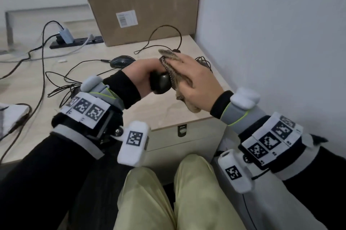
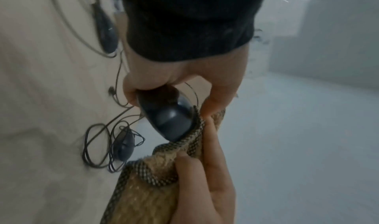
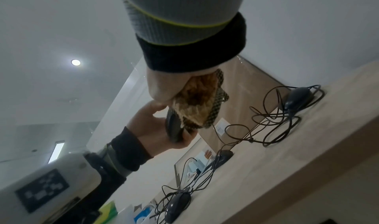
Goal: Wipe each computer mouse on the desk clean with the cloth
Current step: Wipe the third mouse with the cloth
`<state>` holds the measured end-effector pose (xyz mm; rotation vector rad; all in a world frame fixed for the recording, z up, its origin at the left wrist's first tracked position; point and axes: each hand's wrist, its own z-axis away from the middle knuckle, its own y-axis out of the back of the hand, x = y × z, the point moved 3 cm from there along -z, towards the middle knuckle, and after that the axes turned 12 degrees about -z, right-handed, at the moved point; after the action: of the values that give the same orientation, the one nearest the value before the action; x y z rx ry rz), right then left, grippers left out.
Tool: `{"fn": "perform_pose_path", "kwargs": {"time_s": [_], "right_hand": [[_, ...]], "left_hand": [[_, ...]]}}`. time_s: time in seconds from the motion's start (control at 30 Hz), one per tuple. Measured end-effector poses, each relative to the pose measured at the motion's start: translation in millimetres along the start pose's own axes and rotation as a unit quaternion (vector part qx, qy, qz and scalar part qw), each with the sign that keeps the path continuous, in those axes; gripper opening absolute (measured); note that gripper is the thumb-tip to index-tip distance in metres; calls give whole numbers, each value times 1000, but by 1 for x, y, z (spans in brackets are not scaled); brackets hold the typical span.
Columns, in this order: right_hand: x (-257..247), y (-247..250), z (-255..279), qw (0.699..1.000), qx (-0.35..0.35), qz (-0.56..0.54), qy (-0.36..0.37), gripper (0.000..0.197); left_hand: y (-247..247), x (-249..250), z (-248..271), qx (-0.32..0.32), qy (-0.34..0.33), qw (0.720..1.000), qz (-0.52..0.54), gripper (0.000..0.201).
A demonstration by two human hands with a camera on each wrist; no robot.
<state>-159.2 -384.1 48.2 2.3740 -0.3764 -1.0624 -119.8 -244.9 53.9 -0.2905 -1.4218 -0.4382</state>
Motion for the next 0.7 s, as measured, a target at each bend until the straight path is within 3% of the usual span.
{"fn": "perform_pose_path", "kwargs": {"time_s": [0.1,0.23,0.4,0.6,0.7], "right_hand": [[5,1,0,998,51,12,-36,62],[2,0,9,999,42,17,15,60],[-11,-24,31,970,-68,185,142,40],[-13,-14,28,965,-51,219,138,34],[-15,-10,27,978,-21,171,114,42]], "left_hand": [[1,-2,2,28,28,984,176,23],[-8,-10,0,58,21,973,223,31],[-14,-5,-4,79,55,975,201,43],[-16,12,-4,48,27,992,116,45],[-12,6,-1,37,21,993,109,41]]}}
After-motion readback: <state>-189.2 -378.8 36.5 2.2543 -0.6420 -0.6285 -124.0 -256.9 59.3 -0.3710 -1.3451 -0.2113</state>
